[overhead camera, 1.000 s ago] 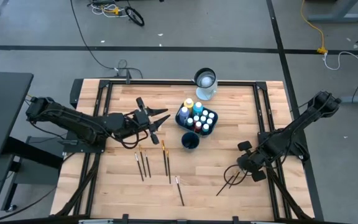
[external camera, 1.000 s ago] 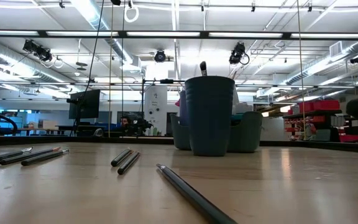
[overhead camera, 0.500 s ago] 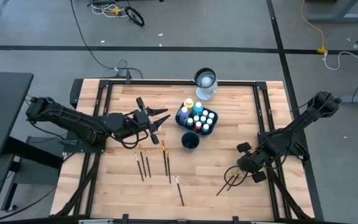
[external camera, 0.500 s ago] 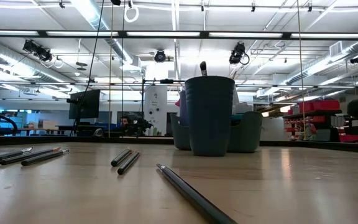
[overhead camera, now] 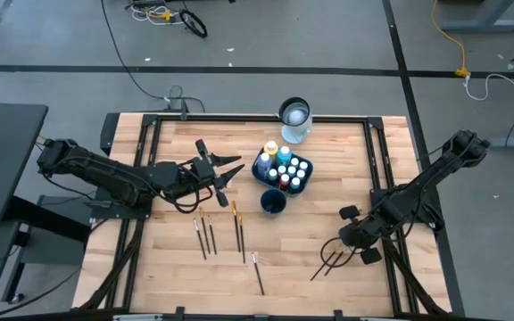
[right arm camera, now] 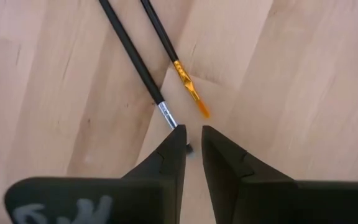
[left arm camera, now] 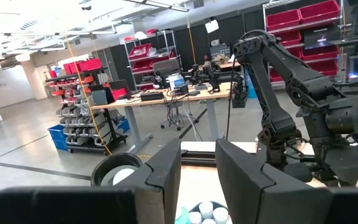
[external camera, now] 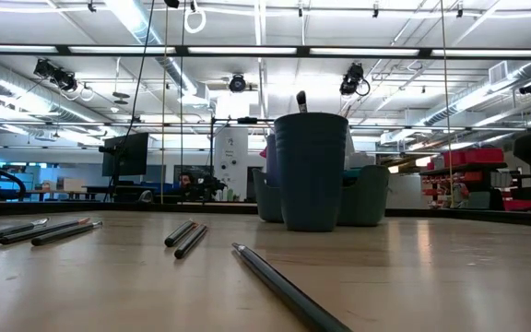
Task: Pick & Place Paint Supplies
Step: Put the silver paint brush into the blue cup
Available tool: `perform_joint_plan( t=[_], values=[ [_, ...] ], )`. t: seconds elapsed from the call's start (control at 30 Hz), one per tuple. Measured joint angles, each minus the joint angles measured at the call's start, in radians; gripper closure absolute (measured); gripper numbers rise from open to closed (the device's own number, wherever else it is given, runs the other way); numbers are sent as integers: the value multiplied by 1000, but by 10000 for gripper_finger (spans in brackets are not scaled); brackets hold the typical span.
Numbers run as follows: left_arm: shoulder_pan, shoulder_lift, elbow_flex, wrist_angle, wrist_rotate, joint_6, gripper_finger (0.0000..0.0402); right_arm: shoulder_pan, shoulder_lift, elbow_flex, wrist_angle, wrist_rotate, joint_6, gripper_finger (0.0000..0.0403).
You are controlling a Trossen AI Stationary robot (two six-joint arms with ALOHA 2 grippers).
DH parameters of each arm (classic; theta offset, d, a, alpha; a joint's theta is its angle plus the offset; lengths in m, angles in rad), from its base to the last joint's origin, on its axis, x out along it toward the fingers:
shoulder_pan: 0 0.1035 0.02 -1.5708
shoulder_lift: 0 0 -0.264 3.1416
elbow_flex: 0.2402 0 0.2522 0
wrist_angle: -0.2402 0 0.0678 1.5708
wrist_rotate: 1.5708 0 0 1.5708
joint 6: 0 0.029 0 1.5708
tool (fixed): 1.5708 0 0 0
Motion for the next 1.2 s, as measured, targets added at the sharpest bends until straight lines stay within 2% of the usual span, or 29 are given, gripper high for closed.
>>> perform_joint_plan(
  t=[0.17,0.43,0.6,0.9,1.2],
  values=[
    [0,0,0,0,0,0,293,0,3,0,4,3,-7,336],
    [0,0,0,0,0,0,293,0,23,-32,17,-10,-20,266],
    [0,0,0,0,0,0,293,0,37,-36,82,-30,-25,245],
    [0,0,0,0,0,0,293,36,122,-29,110,-28,-48,276],
    [0,0,0,0,0,0,293,55,124,-28,66,-3,-70,312]
  ],
)
